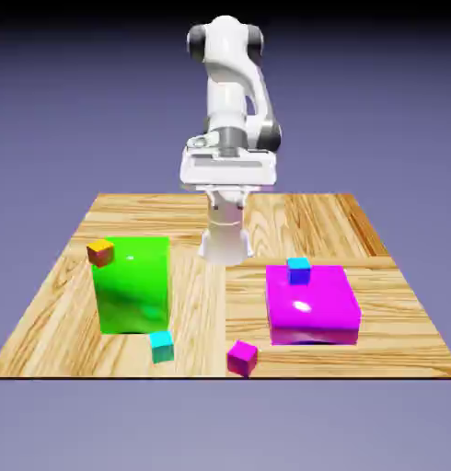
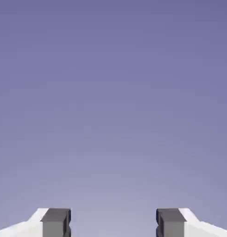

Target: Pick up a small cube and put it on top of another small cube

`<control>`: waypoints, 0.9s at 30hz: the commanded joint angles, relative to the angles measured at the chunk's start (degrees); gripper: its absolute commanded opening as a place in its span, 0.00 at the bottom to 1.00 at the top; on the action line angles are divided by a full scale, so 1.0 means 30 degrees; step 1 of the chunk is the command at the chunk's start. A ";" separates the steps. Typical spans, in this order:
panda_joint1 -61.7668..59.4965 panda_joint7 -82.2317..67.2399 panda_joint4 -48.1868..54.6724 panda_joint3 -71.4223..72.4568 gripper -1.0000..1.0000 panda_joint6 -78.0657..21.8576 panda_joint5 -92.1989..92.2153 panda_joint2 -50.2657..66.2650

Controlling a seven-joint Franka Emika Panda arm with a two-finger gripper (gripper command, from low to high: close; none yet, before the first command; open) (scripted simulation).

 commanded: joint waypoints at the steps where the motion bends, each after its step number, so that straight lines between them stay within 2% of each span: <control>1: -0.0168 0.0324 0.0521 0.0171 0.50 -0.0565 0.0041 0.0693; 27: -0.4524 0.8736 1.4044 0.4603 0.50 -1.5227 0.1094 1.8689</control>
